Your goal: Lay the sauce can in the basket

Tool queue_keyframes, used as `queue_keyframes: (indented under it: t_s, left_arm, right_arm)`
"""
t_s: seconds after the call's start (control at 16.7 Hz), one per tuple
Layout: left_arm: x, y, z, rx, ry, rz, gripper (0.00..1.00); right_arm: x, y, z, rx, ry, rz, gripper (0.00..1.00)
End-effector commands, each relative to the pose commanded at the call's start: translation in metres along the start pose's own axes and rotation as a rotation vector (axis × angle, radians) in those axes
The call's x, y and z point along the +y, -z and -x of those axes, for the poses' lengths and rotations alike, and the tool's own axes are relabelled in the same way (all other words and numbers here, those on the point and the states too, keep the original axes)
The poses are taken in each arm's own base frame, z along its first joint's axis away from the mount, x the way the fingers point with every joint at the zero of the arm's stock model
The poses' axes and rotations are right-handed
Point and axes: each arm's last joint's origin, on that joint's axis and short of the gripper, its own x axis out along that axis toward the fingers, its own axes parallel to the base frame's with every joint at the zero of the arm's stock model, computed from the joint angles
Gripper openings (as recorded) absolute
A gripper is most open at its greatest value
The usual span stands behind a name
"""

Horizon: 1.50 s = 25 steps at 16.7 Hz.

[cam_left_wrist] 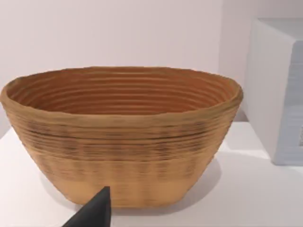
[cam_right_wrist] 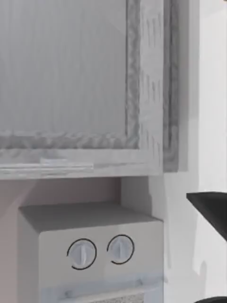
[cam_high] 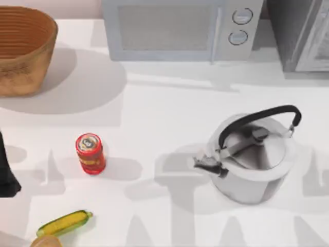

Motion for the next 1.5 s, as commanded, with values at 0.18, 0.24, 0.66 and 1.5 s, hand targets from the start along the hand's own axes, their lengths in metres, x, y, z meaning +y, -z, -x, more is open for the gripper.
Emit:
queue_keyframes:
  t_s: [0.18,0.24,0.66,1.5]
  left_arm:
    - [0.0,0.001,0.0,0.016,-0.001,-0.01,1.0]
    - [0.001,0.001,-0.001,0.044,0.001,-0.03,1.0]
    - [0.004,-0.023,-0.025,0.354,0.242,-0.359,1.0]
    - [0.028,0.042,-0.176,0.434,1.336,-0.429,1.0]
  right_arm:
    - [0.0,0.0,0.0,0.0,0.0,0.0,1.0]
    - [0.0,0.0,0.0,0.0,0.0,0.0,1.0]
    - [0.0,0.0,0.0,0.0,0.0,0.0,1.0]
    - [0.0,0.0,0.0,0.0,0.0,0.0,1.0]
